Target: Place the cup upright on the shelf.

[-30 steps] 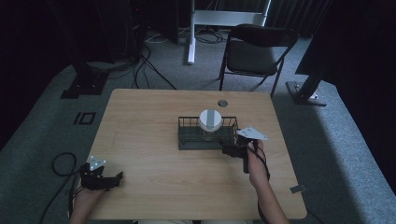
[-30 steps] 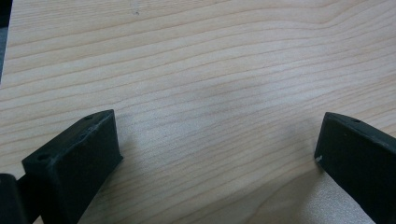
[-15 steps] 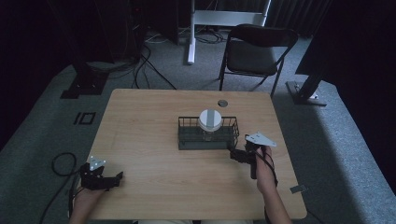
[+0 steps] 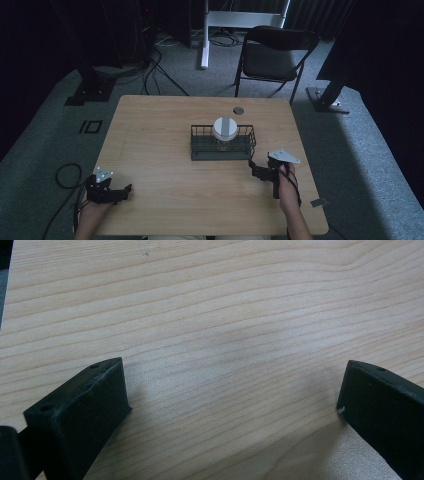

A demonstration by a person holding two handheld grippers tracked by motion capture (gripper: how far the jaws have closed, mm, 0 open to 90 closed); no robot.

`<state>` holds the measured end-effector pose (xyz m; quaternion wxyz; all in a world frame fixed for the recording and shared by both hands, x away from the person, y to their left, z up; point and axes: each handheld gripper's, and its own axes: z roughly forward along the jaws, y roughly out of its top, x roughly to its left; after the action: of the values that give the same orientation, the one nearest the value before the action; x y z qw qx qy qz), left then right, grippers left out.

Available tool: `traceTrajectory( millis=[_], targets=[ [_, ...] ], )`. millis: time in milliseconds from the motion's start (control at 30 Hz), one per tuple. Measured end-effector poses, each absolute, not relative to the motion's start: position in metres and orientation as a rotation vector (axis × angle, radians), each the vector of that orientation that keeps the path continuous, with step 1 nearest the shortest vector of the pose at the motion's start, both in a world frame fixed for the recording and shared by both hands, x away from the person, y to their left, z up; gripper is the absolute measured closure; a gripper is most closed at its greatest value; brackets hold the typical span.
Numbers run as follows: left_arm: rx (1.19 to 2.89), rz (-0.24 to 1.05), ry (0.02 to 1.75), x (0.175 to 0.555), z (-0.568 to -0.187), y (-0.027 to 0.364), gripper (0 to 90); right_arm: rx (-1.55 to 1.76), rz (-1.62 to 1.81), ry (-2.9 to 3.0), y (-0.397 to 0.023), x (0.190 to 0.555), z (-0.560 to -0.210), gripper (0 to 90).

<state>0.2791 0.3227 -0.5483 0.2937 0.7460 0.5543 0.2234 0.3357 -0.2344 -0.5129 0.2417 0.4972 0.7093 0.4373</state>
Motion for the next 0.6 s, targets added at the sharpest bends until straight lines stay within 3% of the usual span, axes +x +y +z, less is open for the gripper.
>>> traceTrajectory(
  millis=[600],
  targets=[
    [1.986,0.595,1.476,0.279,-0.548,0.323,0.2,1.441,1.087,1.920,-0.262,0.335,-0.533,13.2]
  ],
)
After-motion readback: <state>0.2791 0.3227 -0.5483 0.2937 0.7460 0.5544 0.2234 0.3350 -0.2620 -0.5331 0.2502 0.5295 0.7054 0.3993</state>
